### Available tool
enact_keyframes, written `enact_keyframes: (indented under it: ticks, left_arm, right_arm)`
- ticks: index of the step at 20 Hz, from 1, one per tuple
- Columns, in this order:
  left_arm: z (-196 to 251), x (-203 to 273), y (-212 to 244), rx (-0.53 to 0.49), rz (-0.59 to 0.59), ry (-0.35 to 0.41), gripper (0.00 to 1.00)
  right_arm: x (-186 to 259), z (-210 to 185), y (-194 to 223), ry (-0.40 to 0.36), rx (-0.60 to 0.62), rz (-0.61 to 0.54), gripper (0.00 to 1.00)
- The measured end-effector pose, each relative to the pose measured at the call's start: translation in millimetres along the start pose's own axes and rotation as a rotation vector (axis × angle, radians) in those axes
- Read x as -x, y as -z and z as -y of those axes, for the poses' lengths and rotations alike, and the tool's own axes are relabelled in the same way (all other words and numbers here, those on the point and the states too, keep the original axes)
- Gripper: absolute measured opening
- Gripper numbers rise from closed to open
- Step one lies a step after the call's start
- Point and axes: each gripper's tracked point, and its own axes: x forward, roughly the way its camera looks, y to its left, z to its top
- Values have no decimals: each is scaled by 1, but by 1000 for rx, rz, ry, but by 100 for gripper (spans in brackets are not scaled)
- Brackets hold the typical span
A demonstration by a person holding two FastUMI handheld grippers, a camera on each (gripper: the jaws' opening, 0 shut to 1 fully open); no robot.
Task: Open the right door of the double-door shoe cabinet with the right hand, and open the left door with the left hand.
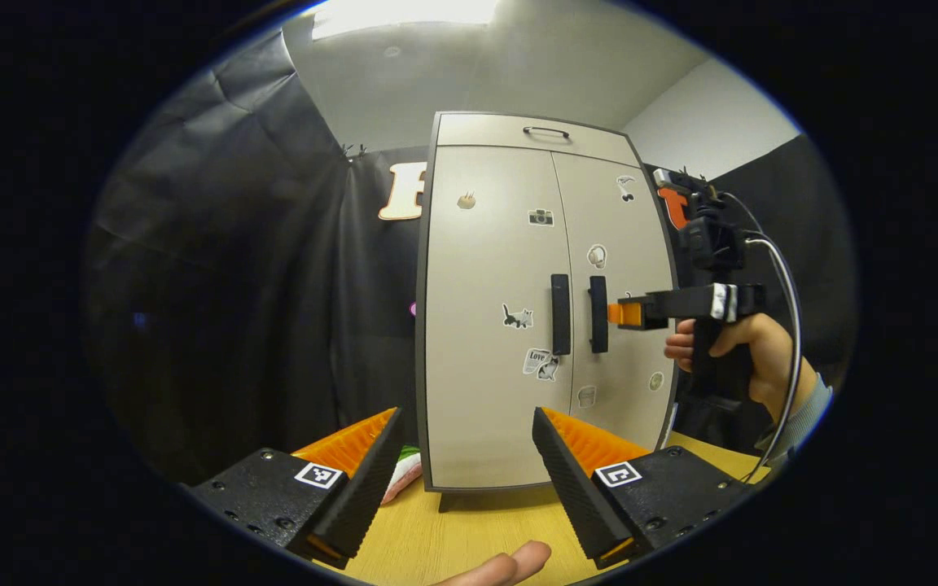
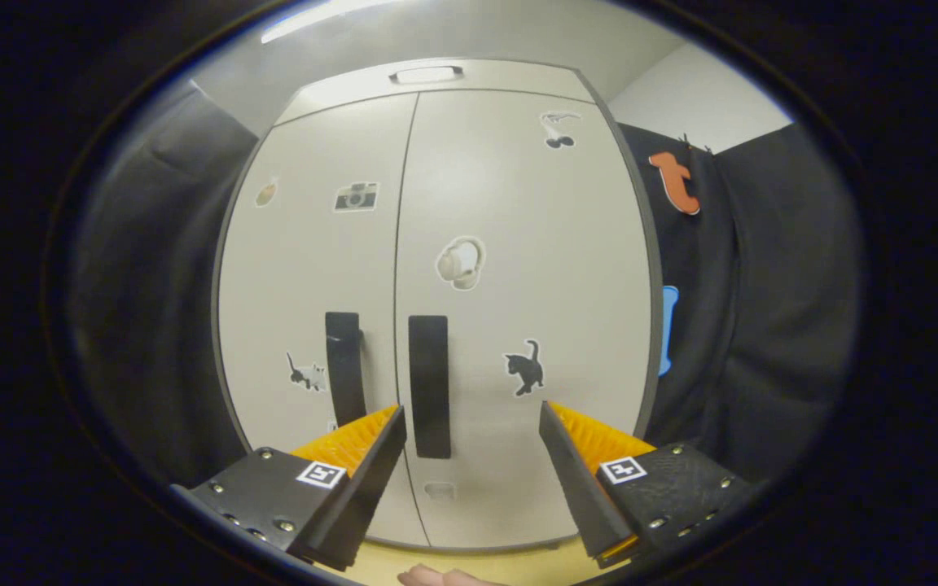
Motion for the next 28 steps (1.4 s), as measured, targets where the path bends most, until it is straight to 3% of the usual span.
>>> enact_keyframes:
  ticks: [4,10,11,12,13,14,17,22,23,28]
  left_arm:
    - [-13,0,16,21,-33,-12,97]
    - [-34,-5,35,33,-76,-49,97]
    - [-34,-4,36,34,-76,-48,97]
    - [-34,-2,36,33,-74,-43,97]
    - [-35,-1,36,33,-70,-39,97]
    - [-34,-1,36,32,-68,-34,97]
    - [-35,1,41,20,-77,-35,97]
    - [-37,5,40,18,-77,-46,97]
    - [-37,6,39,15,-79,-48,97]
    - [-34,10,32,0,-70,-51,97]
  right_arm:
    - [-23,-17,-2,-28,25,22,98]
    - [-50,-17,1,25,13,14,94]
    - [-53,-17,2,16,-1,13,76]
    - [-55,-25,4,-27,-15,3,70]
    - [-61,-28,6,-38,-19,-9,51]
    - [-59,-27,5,-40,3,-8,40]
    - [-54,-26,4,-44,89,1,43]
    - [-60,-28,9,-28,40,-43,43]
    - [-57,-30,9,-22,49,-47,28]
    - [-45,-27,12,-60,35,-70,28]
